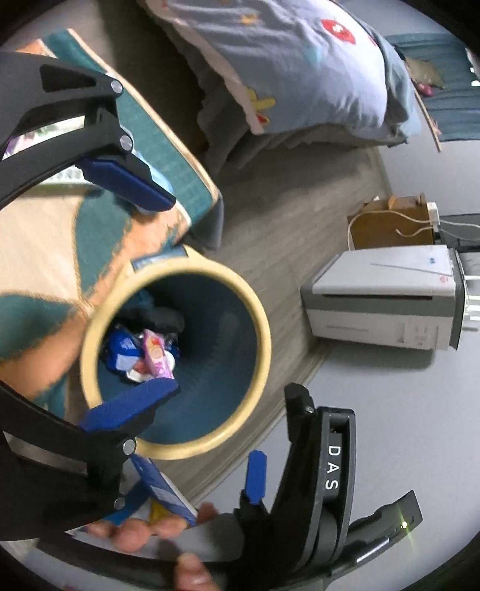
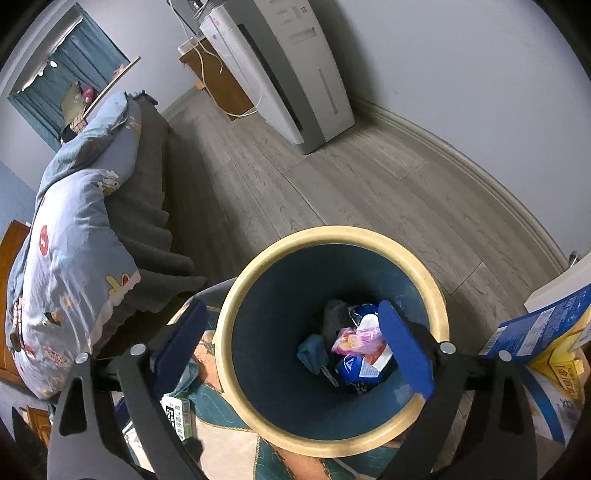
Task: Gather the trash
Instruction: 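Open both tools over the bin to drop the wrapper and mask, then move both tools back over the mat toward the remaining trash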
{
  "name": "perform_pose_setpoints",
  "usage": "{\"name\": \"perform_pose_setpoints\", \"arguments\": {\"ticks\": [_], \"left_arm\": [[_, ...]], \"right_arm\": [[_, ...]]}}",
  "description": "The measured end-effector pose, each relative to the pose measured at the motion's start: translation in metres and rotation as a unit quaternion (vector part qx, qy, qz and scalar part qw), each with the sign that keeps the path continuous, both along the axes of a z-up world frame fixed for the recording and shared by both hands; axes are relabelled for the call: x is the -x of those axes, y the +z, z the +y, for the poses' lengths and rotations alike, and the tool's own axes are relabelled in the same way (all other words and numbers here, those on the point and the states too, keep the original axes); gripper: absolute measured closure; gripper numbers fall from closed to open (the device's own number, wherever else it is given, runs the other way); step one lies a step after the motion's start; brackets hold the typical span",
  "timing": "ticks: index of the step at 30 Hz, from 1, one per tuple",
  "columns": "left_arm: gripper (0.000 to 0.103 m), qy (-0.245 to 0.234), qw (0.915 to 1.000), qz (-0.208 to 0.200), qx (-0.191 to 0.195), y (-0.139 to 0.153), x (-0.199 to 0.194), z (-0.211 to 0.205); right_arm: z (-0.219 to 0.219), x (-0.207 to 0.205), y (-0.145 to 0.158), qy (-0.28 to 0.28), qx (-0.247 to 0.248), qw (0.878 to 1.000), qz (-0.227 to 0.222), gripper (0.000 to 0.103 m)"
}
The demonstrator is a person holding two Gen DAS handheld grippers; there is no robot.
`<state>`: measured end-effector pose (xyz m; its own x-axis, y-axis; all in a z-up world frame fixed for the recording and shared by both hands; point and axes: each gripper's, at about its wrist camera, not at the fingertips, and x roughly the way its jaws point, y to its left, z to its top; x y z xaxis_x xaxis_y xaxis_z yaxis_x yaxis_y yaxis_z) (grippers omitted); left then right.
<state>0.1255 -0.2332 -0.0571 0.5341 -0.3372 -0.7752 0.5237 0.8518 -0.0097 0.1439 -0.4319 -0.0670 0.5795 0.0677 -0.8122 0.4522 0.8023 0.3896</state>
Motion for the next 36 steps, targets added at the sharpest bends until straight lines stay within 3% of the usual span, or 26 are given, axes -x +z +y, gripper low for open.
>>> {"name": "perform_pose_setpoints", "arguments": {"ticks": [15,27,31,36], "left_arm": [[0.008,0.071,0.9969,-0.017,-0.028,0.036,0.021,0.121],[0.008,0.18,0.9837,0.008,-0.01,0.003,0.01,0.213],[0.008,0.193,0.981,0.015,-0.007,-0.002,0.004,0.228],[0.008,0.19,0.9811,0.015,-0.035,-0.012,-0.001,0.237]], "right_arm": [[0.053,-0.014,0.007,0.095,0.071,0.993,0.002,0.006],[0.104,-0.022,-0.009,0.17,0.075,0.982,0.027,0.006],[0.12,-0.028,-0.021,0.185,0.066,0.98,0.042,0.006],[0.142,-0.038,-0.032,0.196,0.064,0.977,0.056,0.006]]}}
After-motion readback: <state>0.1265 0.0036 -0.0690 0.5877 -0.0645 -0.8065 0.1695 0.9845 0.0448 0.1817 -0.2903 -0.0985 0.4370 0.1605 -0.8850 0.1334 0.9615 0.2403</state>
